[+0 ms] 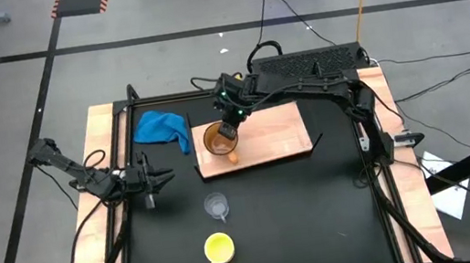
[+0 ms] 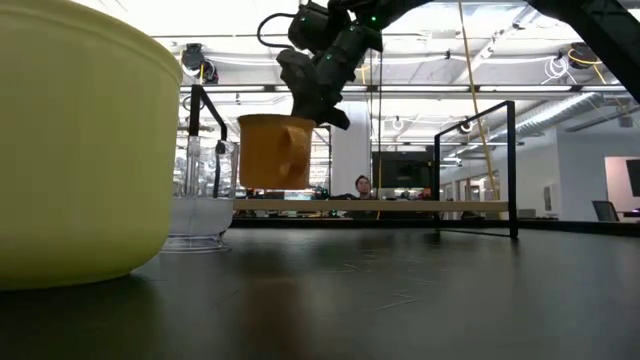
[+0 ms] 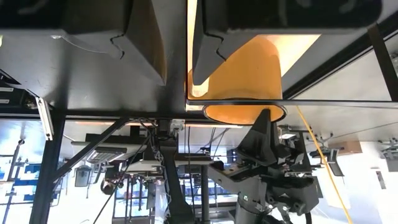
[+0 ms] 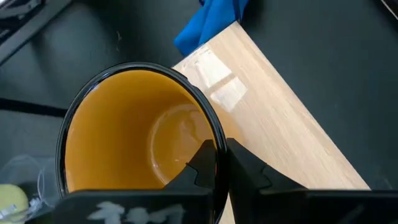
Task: Stack small to large cups/mugs on shelf
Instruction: Put the orange mug on the shelf
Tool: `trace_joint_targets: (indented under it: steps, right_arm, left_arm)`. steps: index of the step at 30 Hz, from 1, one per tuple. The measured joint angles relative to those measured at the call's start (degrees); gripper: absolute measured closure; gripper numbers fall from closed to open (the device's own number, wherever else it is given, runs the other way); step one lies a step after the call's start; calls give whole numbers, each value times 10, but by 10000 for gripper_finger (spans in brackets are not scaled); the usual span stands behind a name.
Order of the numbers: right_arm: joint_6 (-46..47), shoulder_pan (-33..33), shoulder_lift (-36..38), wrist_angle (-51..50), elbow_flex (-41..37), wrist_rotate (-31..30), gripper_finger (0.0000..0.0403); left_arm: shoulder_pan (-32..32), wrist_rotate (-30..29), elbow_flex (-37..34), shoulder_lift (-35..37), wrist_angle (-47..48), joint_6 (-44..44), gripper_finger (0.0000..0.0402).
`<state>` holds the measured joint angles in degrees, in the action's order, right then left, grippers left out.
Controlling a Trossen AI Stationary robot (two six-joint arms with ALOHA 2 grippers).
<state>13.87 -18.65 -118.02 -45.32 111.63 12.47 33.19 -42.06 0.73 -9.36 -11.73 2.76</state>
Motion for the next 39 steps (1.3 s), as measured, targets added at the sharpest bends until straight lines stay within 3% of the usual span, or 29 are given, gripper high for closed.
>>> trace_joint_targets:
  steps: [9, 22, 39]
  right_arm:
    - [33, -1, 3, 41, -58, 1, 395]
    - [16, -5, 2, 47, -62, 0, 384]
    - [-4, -5, 13, 68, -64, 13, 296]
  left_arm:
    - [0, 0, 0, 0, 0, 5, 320]
    - [0, 0, 0, 0, 0, 15, 320]
    - [0, 1, 0, 0, 17, 10, 320]
